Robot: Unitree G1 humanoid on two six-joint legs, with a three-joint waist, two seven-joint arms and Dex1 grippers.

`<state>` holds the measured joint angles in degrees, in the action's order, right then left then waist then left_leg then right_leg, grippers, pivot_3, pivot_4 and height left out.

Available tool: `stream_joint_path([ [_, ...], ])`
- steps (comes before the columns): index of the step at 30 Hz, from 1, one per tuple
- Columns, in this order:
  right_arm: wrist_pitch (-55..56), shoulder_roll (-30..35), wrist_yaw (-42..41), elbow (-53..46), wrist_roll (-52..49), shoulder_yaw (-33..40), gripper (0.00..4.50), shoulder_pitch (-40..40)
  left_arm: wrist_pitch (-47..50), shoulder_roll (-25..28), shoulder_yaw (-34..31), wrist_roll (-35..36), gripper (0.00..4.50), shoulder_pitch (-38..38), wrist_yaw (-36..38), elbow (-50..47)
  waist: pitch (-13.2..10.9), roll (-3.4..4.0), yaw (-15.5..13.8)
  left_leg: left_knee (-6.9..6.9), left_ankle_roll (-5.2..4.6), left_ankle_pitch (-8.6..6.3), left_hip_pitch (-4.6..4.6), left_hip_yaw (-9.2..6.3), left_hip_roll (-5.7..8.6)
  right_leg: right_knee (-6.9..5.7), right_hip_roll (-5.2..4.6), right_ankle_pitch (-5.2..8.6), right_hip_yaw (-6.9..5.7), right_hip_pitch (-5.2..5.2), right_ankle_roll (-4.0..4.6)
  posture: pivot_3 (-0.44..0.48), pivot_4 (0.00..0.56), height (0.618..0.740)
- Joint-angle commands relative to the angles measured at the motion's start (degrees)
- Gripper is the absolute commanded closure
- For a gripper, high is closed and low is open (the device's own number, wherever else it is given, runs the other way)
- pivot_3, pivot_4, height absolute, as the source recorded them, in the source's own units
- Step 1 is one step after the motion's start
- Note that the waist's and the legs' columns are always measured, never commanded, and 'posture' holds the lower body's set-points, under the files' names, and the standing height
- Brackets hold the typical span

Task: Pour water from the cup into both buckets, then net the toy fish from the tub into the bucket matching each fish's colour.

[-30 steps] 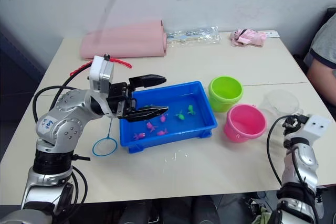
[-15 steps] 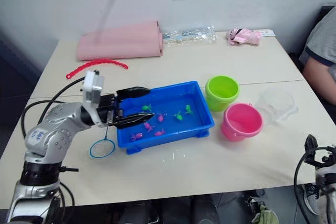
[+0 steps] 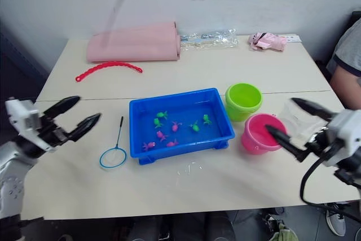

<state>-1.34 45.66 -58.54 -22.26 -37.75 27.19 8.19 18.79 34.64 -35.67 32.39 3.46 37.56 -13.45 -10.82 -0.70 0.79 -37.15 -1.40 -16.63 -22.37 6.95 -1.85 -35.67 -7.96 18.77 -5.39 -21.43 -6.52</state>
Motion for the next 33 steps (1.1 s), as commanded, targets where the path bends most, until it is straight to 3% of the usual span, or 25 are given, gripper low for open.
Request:
stream_joint_path([
  [1,5.7,-1.2,-6.8,1.7,2.2,-4.0,0.03,-0.3,0.4,0.0,-5.5,-3.3,0.00,7.0,-3.8,1.3,0.0,-0.09,-0.2,0.01,0.01,0.00,0.00,0.00,0.01,0.01,-0.14,0.00,-0.06,-0.01,0.00,0.000,0.150,0.740],
  [3,7.9,-1.8,-9.2,3.0,3.0,-5.3,0.03,0.0,7.4,-0.6,-8.6,-3.1,0.00,11.2,-9.7,0.5,0.0,-0.23,-0.4,0.03,0.03,-0.03,-0.01,0.01,0.00,0.04,-0.23,0.01,-0.29,-0.01,0.01,0.000,0.150,0.740],
  [7,9.9,-3.4,-11.5,4.7,2.2,-6.8,0.03,-1.1,11.8,-3.3,-12.0,-4.6,0.00,21.9,-13.5,-3.8,-0.1,-0.43,-0.6,-0.01,-0.08,-0.16,-0.01,0.02,0.07,0.06,-0.47,0.00,-0.44,0.01,0.01,0.000,0.150,0.740],
  [12,9.6,-3.4,-14.2,3.9,2.0,-9.6,0.03,-1.8,14.0,-4.3,-12.4,-5.7,0.00,23.5,-17.6,-5.5,0.0,-0.55,-1.6,-0.03,0.13,-0.43,0.00,-0.29,0.06,0.13,-0.58,-0.01,-0.46,-0.12,0.15,0.000,0.150,0.740],
  [16,10.0,-3.8,-13.5,6.0,3.8,-11.1,0.03,-4.8,19.6,-2.9,-9.4,-3.3,0.00,17.3,-20.4,-9.1,0.0,-0.52,-2.3,0.02,0.21,-0.39,0.00,-0.34,0.01,0.13,-0.57,-0.01,-0.48,-0.11,0.33,0.000,0.150,0.740],
  [22,9.2,-4.2,-12.0,5.1,4.6,-12.3,0.03,-5.8,33.6,-0.3,0.9,-3.9,0.00,3.6,-27.3,-12.7,0.0,-0.54,-2.2,0.07,0.51,-0.27,-0.09,-0.26,0.03,0.13,-0.53,-0.03,-0.47,0.01,0.33,0.000,0.150,0.740],
  [27,9.5,-4.7,-10.5,4.6,5.6,-13.5,0.03,-6.0,42.7,-2.0,10.9,-6.1,0.00,-10.2,-32.7,-9.2,0.0,-0.56,-2.1,0.03,0.23,-0.06,-0.07,-0.10,0.03,0.03,-0.34,-0.06,-0.75,-0.02,0.27,0.000,0.150,0.740],
  [33,10.1,-4.7,-8.9,3.9,6.5,-13.1,0.03,-6.2,48.1,-5.4,18.9,-8.7,0.00,-18.2,-35.5,-4.8,0.0,-0.56,-1.9,0.00,0.20,-0.02,-0.03,0.03,0.04,0.01,-0.08,-0.10,-0.69,-0.05,0.18,0.000,0.150,0.740],
])
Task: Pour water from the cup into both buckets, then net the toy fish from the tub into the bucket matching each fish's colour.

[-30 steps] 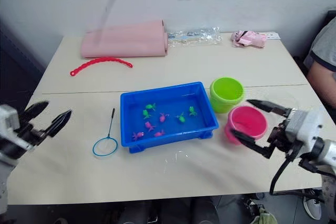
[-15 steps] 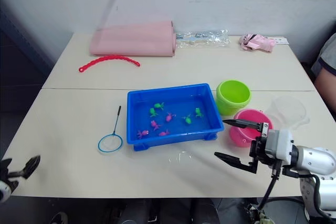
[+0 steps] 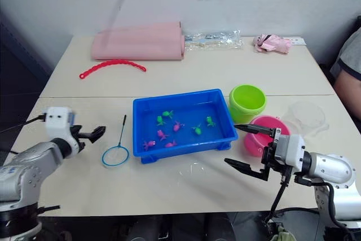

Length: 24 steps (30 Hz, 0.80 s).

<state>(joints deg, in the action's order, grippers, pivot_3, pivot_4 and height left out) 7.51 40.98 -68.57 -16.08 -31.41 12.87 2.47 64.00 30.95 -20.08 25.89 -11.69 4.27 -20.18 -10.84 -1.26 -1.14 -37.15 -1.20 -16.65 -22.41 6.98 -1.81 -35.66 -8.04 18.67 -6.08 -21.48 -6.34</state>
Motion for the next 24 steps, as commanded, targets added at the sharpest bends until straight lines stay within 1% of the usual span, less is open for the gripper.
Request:
stream_joint_path([
  [1,1.2,0.0,1.6,-2.4,0.2,1.6,0.03,-0.5,2.6,-2.6,5.1,-3.1,0.00,-3.8,-2.7,3.4,0.0,0.00,-0.1,0.01,0.00,0.00,0.00,0.00,0.00,0.00,0.03,0.00,0.00,0.00,0.00,0.000,0.150,0.740],
  [5,1.4,0.1,2.3,-3.0,0.3,1.9,0.03,0.0,0.9,-4.7,10.4,-6.0,0.00,-5.5,-2.5,6.8,0.0,0.00,-0.3,-0.05,0.02,0.03,0.00,0.00,0.00,-0.05,0.11,0.00,0.03,0.00,0.00,0.000,0.150,0.740],
  [6,1.3,0.2,2.7,-3.4,0.3,2.2,0.03,0.3,0.7,-6.1,11.6,-6.5,0.00,-6.3,-2.9,8.2,0.0,0.00,-0.3,-0.05,0.02,0.03,0.00,0.00,0.00,-0.04,0.12,0.00,0.03,0.00,0.00,0.000,0.150,0.740],
  [9,0.8,0.3,3.8,-4.5,0.0,2.8,0.03,0.6,-0.3,-8.9,13.2,-8.2,0.00,-7.9,-3.4,12.0,0.0,0.02,-0.5,-0.07,0.02,0.07,0.01,-0.01,-0.01,-0.09,0.12,0.00,0.03,0.00,0.00,0.000,0.150,0.740],
  [12,0.8,0.4,4.2,-4.9,0.1,3.0,0.03,1.0,-1.5,-10.6,13.0,-9.4,0.00,-9.3,-3.0,17.3,0.1,0.10,-0.7,-0.09,-0.01,0.16,0.04,-0.05,0.04,-0.17,0.06,-0.01,0.02,0.04,-0.02,0.000,0.150,0.740],
  [15,1.2,0.5,5.0,-5.3,0.6,3.6,0.00,1.3,-1.6,-11.3,12.8,-10.1,0.80,-9.7,-2.0,21.2,0.2,0.36,-1.0,-0.08,0.06,0.16,0.16,-0.06,0.10,-0.22,-0.07,-0.06,0.03,0.13,-0.08,0.000,0.150,0.740],
  [18,1.5,0.5,5.6,-5.6,0.9,4.0,0.00,1.8,-1.1,-11.6,12.7,-10.4,2.18,-8.8,-1.1,21.8,0.3,0.59,-1.0,-0.07,0.12,0.16,0.20,-0.06,0.11,-0.26,-0.31,-0.09,0.03,0.15,-0.08,0.000,0.150,0.740],
  [23,1.8,0.5,6.1,-6.2,1.6,4.4,0.00,2.4,-0.1,-12.2,10.9,-10.1,4.26,-6.1,0.2,22.5,0.5,0.86,-1.0,-0.05,-0.13,0.18,0.18,-0.01,0.19,-0.15,-0.31,-0.09,0.02,0.15,-0.10,0.000,0.150,0.740],
  [24,1.9,0.5,6.1,-6.2,1.6,4.4,0.00,2.5,-0.4,-11.9,10.8,-10.5,4.42,-5.7,0.5,22.5,0.5,0.91,-1.0,-0.04,-0.13,0.17,0.18,0.00,0.21,-0.13,-0.30,-0.08,0.02,0.15,-0.10,0.000,0.150,0.740],
])
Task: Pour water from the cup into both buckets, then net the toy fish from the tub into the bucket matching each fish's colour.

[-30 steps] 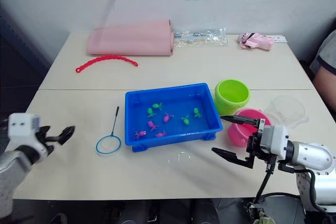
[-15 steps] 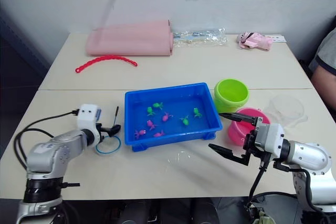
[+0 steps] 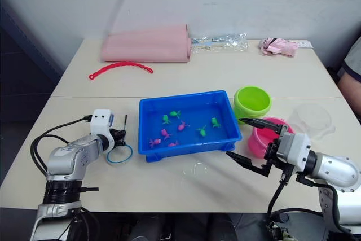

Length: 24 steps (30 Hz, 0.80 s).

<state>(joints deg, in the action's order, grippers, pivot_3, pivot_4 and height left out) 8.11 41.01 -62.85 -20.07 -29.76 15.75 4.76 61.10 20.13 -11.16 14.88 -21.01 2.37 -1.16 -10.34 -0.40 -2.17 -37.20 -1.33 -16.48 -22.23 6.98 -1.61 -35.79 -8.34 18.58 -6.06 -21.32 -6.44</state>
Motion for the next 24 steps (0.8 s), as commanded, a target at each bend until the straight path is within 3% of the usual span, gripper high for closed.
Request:
stream_joint_path([
  [1,1.4,0.4,0.4,-2.2,0.0,1.5,0.00,0.3,2.3,-0.9,1.4,0.3,4.42,3.7,2.5,3.3,0.1,0.08,0.0,0.00,-0.02,-0.01,0.00,0.02,0.02,0.01,0.02,0.00,0.00,0.01,0.00,0.000,0.150,0.740],
  [6,1.3,0.6,0.6,-2.3,-0.1,1.8,0.00,0.4,0.2,2.4,-1.9,1.5,4.42,3.7,6.1,-0.2,0.1,0.10,0.6,-0.01,-0.03,-0.03,0.02,0.04,-0.01,0.02,0.00,-0.01,0.02,0.03,-0.03,0.000,0.150,0.740],
  [9,0.0,1.1,1.3,-3.0,-0.9,2.5,0.00,0.2,-9.8,8.6,-5.7,4.1,4.42,4.3,15.6,-3.3,0.0,-0.06,1.1,0.03,0.04,-0.04,-0.02,0.06,-0.09,0.04,0.00,-0.01,0.05,-0.06,-0.03,0.000,0.150,0.740],
  [14,-6.3,2.7,3.3,-6.3,-4.3,2.3,0.00,-0.4,-27.5,23.6,-8.4,8.6,4.42,3.7,40.8,-1.1,-0.4,-0.64,1.3,0.06,0.32,0.02,-0.17,-0.01,-0.33,-0.03,0.13,0.08,-0.03,-0.29,0.17,0.000,0.150,0.740],
  [18,-18.4,5.5,7.5,-12.3,-9.5,0.5,0.00,-0.4,-46.2,33.4,-1.3,6.8,4.42,1.9,65.1,3.8,-0.4,-0.50,1.1,0.13,0.52,-0.23,-0.16,0.01,-0.20,0.11,-0.08,0.09,-0.01,-0.26,0.19,0.000,0.150,0.740],
  [20,-24.2,7.8,10.5,-15.2,-9.1,-0.8,0.00,-1.2,-50.7,35.2,3.4,6.9,4.42,-2.2,73.7,3.7,-0.4,-0.48,0.8,0.14,0.47,-0.31,-0.19,0.02,-0.17,0.23,-0.12,0.09,-0.02,-0.27,0.19,0.000,0.150,0.740],
  [24,-36.9,11.4,16.0,-19.0,-12.7,-4.5,0.00,-6.8,-48.8,32.0,12.2,7.2,4.42,-14.0,79.5,1.3,-0.4,-0.55,0.7,-0.27,0.26,-0.24,-1.00,-0.33,-0.17,0.20,-0.14,0.05,0.01,-0.66,0.15,0.000,0.150,0.740],
])
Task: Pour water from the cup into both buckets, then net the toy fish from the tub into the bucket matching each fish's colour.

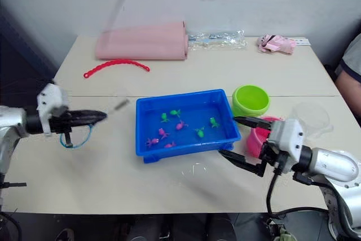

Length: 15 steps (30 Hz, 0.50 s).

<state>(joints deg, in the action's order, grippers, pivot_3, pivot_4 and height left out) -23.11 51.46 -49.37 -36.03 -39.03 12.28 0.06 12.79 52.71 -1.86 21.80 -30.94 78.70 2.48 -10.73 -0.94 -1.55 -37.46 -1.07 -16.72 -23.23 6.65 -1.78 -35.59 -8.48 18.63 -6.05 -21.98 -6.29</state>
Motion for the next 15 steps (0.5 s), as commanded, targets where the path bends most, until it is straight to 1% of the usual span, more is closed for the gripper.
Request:
stream_joint_path([
  [1,-8.9,1.2,4.0,-3.7,-4.5,-2.9,0.00,-5.0,0.3,-3.1,5.6,-0.6,4.42,-7.3,2.7,-3.0,0.0,-0.02,0.1,0.02,-0.24,0.14,-0.03,0.03,0.02,0.00,0.03,-0.01,-0.02,-0.01,-0.02,0.000,0.150,0.740],
  [2,-11.6,0.9,5.5,-3.9,-5.3,-4.4,0.00,-7.5,1.5,-5.8,8.2,-1.8,4.42,-10.1,1.1,-3.4,0.0,-0.02,0.1,0.03,-0.26,0.15,-0.02,0.06,0.03,-0.01,0.07,-0.02,-0.09,0.01,-0.03,0.000,0.150,0.740],
  [4,-15.0,-0.1,7.8,-4.0,-6.1,-6.2,0.00,-10.8,3.2,-9.2,11.4,-3.2,4.42,-13.2,-0.3,-3.9,0.0,-0.03,0.2,-0.04,-0.40,0.23,-0.03,0.17,0.09,-0.06,0.42,-0.06,-0.30,0.00,-0.11,0.000,0.150,0.740],
  [6,-16.8,-1.5,10.2,-3.7,-6.1,-6.8,0.00,-12.7,3.8,-11.2,13.6,-4.6,4.42,-14.7,-0.6,-4.1,0.0,-0.04,0.5,-0.09,-0.46,0.23,-0.05,0.27,0.04,-0.14,0.60,-0.12,-0.20,0.03,-0.23,0.000,0.150,0.740],
  [8,-17.5,-1.8,10.8,-3.3,-4.5,-8.5,0.00,-14.1,5.0,-13.7,15.8,-5.8,4.42,-16.3,-1.8,-4.2,0.0,-0.09,0.8,-0.09,-0.48,0.21,-0.06,0.35,-0.01,-0.10,0.70,-0.13,-0.14,0.00,-0.24,0.000,0.150,0.740],
  [11,-18.7,-1.9,11.1,-2.9,-2.6,-10.7,0.00,-15.4,6.4,-15.3,18.0,-7.8,4.42,-17.8,-2.7,-4.7,-0.1,-0.12,0.6,-0.22,-0.48,0.21,-0.14,0.31,-0.07,-0.14,0.81,-0.13,-0.14,-0.05,-0.25,0.000,0.150,0.740],
  [15,-20.4,-2.6,11.3,-2.6,-2.5,-12.2,0.00,-16.6,6.3,-16.3,18.7,-8.9,4.42,-18.6,-3.1,-4.8,-0.1,-0.12,0.6,-0.40,-0.52,0.19,-0.16,0.30,-0.09,-0.19,0.81,-0.15,-0.08,-0.04,-0.29,0.000,0.150,0.740],
])
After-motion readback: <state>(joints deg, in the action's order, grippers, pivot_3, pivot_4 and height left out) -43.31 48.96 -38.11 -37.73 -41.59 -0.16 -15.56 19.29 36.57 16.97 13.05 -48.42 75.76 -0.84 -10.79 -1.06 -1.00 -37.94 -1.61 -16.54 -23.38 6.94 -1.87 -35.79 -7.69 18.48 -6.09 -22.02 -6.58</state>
